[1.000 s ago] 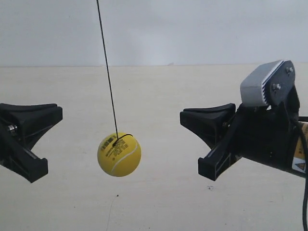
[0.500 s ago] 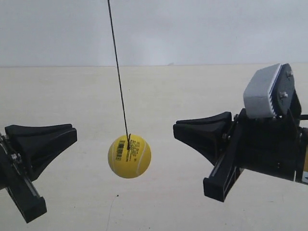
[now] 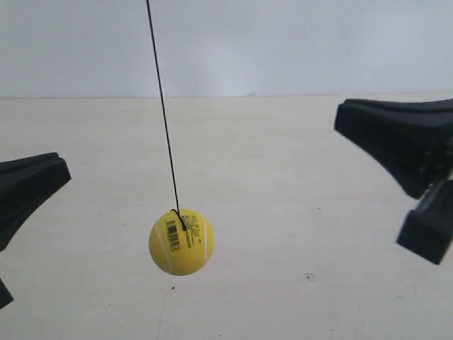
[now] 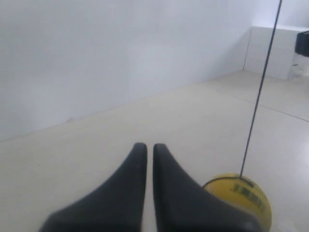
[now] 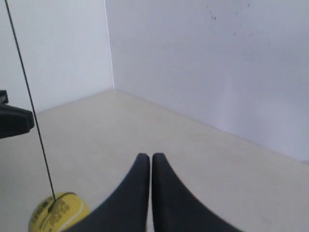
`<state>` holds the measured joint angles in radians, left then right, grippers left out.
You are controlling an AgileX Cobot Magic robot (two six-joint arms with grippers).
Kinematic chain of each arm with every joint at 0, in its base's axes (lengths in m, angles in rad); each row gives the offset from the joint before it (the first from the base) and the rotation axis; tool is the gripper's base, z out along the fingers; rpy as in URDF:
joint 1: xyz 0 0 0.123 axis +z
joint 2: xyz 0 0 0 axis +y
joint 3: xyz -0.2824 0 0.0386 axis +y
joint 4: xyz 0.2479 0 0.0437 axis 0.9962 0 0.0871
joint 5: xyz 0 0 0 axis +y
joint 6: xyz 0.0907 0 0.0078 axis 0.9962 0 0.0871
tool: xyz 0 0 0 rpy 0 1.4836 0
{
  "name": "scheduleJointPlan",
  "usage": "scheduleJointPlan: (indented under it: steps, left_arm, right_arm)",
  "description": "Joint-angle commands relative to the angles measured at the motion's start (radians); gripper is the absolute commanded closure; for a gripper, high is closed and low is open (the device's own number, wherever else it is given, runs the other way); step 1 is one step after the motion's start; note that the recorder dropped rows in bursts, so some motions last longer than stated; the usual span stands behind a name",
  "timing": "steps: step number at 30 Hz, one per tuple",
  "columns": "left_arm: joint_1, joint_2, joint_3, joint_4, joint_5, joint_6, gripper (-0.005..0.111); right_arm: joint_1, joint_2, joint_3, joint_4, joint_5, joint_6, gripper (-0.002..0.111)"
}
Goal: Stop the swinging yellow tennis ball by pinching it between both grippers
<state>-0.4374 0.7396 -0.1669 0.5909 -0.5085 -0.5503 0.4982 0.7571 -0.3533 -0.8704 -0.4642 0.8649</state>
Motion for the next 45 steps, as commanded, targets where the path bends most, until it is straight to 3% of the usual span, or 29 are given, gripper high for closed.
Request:
scheduleJointPlan:
  steps: [1,9,25,45]
  left_arm:
    - [-0.003,-0.13,0.006,0.004,0.102,-0.081,0.102]
    - [-0.003,-0.379,0.006,0.004,0.249,-0.116,0.102]
    - [-0.003,-0.737,0.006,0.004,0.274,-0.116,0.102]
    - [-0.003,-0.74,0.006,0.004,0.269,-0.116,0.102]
  right_arm:
    - [0.0,-0.174,0.004,0.0,0.11,0.024,0.108]
    - [0.0,-0.426,0.004,0.0,0.17,0.055,0.108]
    - [0.0,-0.64,0.004,0.0,0.228,0.067,0.108]
    - [0.0,-0.655,0.004,0.0,0.295,0.072,0.108]
